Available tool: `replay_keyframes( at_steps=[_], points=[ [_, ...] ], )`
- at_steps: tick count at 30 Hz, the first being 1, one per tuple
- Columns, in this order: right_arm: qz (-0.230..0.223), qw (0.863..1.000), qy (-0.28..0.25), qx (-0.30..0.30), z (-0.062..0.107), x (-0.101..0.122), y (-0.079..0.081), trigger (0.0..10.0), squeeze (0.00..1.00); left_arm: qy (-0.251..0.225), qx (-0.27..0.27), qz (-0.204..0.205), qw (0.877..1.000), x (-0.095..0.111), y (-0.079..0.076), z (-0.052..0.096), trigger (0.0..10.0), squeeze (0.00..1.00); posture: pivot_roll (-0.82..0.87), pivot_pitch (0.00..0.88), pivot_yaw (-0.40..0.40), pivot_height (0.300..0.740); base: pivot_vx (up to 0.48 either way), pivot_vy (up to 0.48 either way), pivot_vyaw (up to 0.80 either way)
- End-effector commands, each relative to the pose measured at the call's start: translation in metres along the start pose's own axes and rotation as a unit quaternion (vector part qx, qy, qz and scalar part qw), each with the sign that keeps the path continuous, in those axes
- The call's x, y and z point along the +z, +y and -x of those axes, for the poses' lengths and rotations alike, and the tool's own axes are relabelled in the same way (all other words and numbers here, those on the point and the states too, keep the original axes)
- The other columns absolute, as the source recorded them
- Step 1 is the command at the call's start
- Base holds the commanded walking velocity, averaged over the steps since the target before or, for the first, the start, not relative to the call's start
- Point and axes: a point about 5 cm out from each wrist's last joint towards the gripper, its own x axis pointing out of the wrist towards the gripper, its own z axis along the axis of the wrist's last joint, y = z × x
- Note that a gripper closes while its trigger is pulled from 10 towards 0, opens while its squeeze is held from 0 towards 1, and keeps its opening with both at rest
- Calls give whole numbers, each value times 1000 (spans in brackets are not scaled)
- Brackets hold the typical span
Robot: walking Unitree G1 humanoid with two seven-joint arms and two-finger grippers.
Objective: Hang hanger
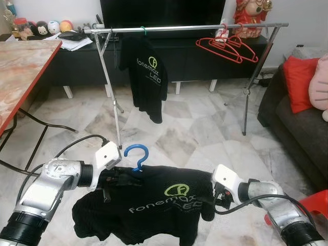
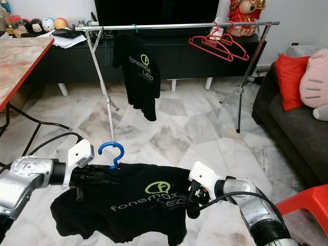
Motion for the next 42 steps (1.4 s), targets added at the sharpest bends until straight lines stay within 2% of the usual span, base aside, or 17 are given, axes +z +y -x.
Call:
replay_keyframes(
  at_steps=[1,2,3,4,5,22,42],
  points=[
    [-2,1000,-7,-7,1,1,-3,10000,0,-8,-1,-13,1000,8,0,3,0,0,-40,5,-45,740,0,0,0],
    [-2,1000,-8,-10,2,1,-3,4039,0,-5,2,-15,1000,7,1,3,0,0,-42,5,-45,740,0,0,0],
    [-3,1000,-9,-11,2,1,-4,0,0,0,7,-18,1000,6,2,2,2078,0,-42,6,-45,740,0,0,0],
    [-1,1000,-9,-9,2,2,-5,0,0,8,12,-20,1000,4,3,1,6941,0,-43,6,-45,740,0,0,0],
    [3,1000,-9,-5,2,3,-4,0,0,12,9,-20,1000,2,2,1,10000,0,-46,7,-44,740,0,0,0],
    [14,1000,-11,9,2,6,-4,0,0,19,10,-23,1000,3,4,3,10000,0,-39,11,-43,740,0,0,0],
    [14,1000,-16,15,-3,8,0,0,0,-6,-9,-12,1000,11,0,1,10000,0,-37,13,-43,740,0,0,0]
  ],
)
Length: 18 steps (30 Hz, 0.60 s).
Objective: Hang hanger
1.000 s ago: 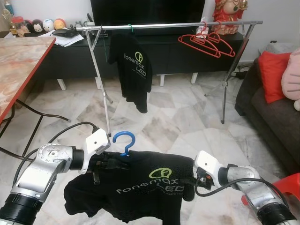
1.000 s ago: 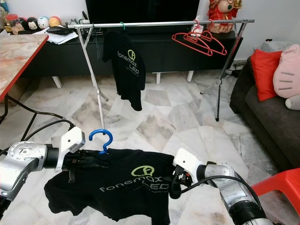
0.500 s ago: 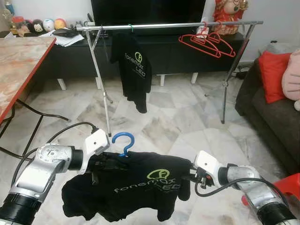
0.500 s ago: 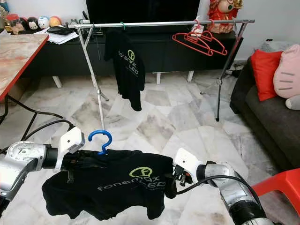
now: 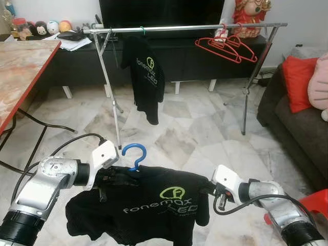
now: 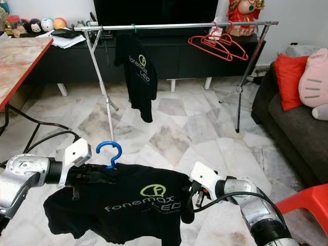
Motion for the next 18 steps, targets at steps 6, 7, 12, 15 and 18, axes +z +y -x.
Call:
replay_keyframes(
  at_steps=[6,7,12,15,18],
  points=[
    [14,1000,-7,1,-2,6,-3,0,0,6,13,-19,1000,3,3,-1,10000,0,-38,15,-42,740,0,0,0],
    [14,1000,-7,1,-2,6,-3,0,0,6,13,-19,1000,3,3,-1,10000,0,-38,15,-42,740,0,0,0],
    [24,1000,2,-6,1,7,-6,0,0,42,72,-27,996,-8,16,0,10000,0,-39,15,-43,740,0,0,0],
    [30,1000,5,-8,2,7,-7,0,0,50,97,-21,994,-12,21,0,10000,0,-39,15,-43,740,0,0,0],
    [34,999,7,-9,2,7,-8,0,0,61,124,-18,990,-17,26,0,10000,0,-43,15,-41,740,0,0,0]
  ],
)
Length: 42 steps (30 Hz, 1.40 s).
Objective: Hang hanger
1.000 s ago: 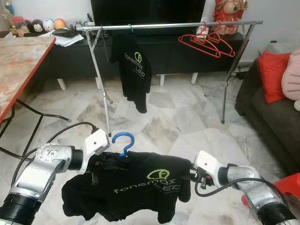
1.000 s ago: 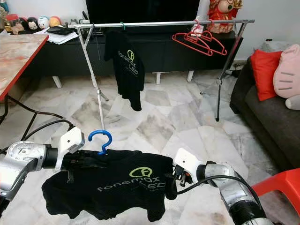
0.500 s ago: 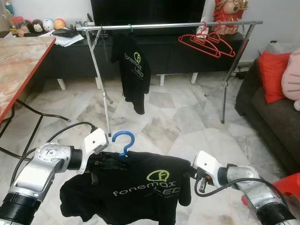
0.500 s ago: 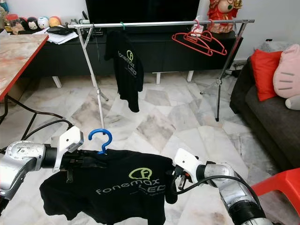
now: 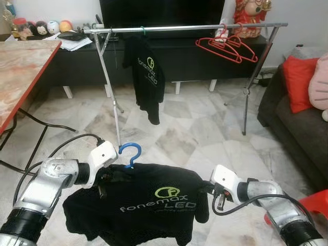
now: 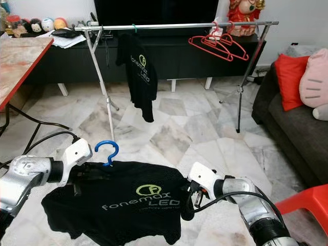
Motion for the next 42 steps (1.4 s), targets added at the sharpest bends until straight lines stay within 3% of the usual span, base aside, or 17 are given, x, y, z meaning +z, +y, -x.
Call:
replay_keyframes(
  at_steps=[1,7,8,11,13,14,16,19,23,34,35,36,37,38,39,40,42],
  points=[
    [11,1000,6,-2,3,1,-3,0,0,11,36,-16,999,2,9,3,10000,0,-43,15,-41,740,0,0,0],
    [18,1000,4,-1,2,4,-2,0,0,0,159,-4,987,3,30,-1,10000,0,-46,16,-42,740,0,0,0],
    [18,1000,4,-1,2,4,-2,0,0,0,159,-4,987,3,30,-1,10000,0,-46,16,-42,740,0,0,0],
    [23,1000,-1,2,1,7,0,0,0,-5,247,14,969,4,47,2,10000,0,-45,14,-42,740,0,0,0],
    [23,1000,-2,3,1,7,0,0,0,-10,260,20,965,5,50,2,10000,0,-45,14,-42,740,0,0,0],
    [22,1000,-4,8,-1,7,3,0,0,-34,297,43,953,10,57,2,10000,0,-45,14,-42,740,0,0,0],
    [19,1000,-6,15,-3,7,7,0,0,-74,318,48,944,20,60,1,10000,0,-46,13,-43,740,0,0,0],
    [15,1000,-10,22,-6,7,11,0,0,-96,333,60,936,26,61,0,10000,0,-47,12,-44,740,0,0,0],
    [4,999,-8,46,-12,6,23,0,0,-134,373,72,915,34,65,-4,10000,0,-49,10,-45,740,0,0,0],
    [-33,999,-12,27,-20,5,30,0,0,-170,323,80,928,39,56,-13,10000,0,-50,6,-43,740,0,0,0],
    [-40,999,-10,19,-23,6,31,1686,0,-190,293,79,934,43,50,-17,10000,0,-48,0,-47,740,0,0,0],
    [-40,999,-10,19,-23,6,31,1686,0,-190,293,79,934,43,50,-17,10000,0,-48,0,-47,740,0,0,0],
    [-43,999,-3,15,-26,5,32,4863,0,-204,267,76,939,46,44,-20,10000,0,-46,0,-48,740,0,0,0],
    [-44,999,4,16,-28,3,34,6314,0,-211,246,70,944,48,39,-22,10000,0,-45,0,-47,740,0,0,0],
    [-44,999,7,17,-30,2,35,10000,0,-214,229,64,948,50,35,-23,10000,0,-45,0,-46,740,0,0,0],
    [-50,999,12,5,-34,2,36,10000,0,-217,187,52,957,51,26,-25,10000,0,-44,0,-45,740,0,0,0],
    [-57,998,15,-6,-36,2,35,10000,0,-215,162,42,962,51,21,-26,10000,0,-44,0,-45,740,0,0,0]
  ],
)
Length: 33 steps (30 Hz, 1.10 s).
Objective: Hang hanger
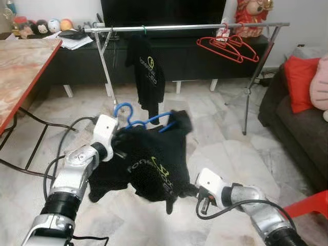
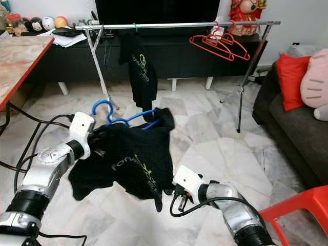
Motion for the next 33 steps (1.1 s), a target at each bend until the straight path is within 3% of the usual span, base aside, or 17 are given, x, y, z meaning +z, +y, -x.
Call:
replay_keyframes(
  at_steps=[1,8,13,14,19,25,30,33],
  points=[
    [-9,1000,15,-12,-2,-4,-1,10000,0,-25,-36,-18,999,12,-5,1,10000,0,-44,0,-45,740,0,0,0],
    [-12,998,17,-56,-6,1,-8,10000,0,-19,-103,-18,994,17,-10,8,10000,0,-42,0,-25,740,0,0,0],
    [-18,996,5,-92,-1,4,-18,10000,0,13,-127,-52,990,14,-12,10,10000,0,-46,0,-15,740,0,0,0],
    [-25,994,-1,-108,2,5,-22,10000,1000,21,-127,-58,990,12,-11,10,10000,0,-47,0,-14,740,0,0,0],
    [-27,992,-5,-121,5,6,-27,10000,1000,24,-128,-57,990,11,-12,10,10000,0,-50,0,-15,740,0,0,0],
    [-37,991,-26,-128,15,16,-36,10000,1000,42,-89,-61,993,7,-4,9,10000,0,-52,0,-22,740,0,0,0],
    [-2,996,-17,-89,24,17,-34,10000,1000,103,-29,-82,991,-13,9,11,10000,0,-55,0,-29,740,0,0,0],
    [-4,996,-16,-91,26,17,-36,10000,1000,107,-22,-80,991,-14,10,11,10000,0,-57,0,-34,740,0,0,0]
  ],
)
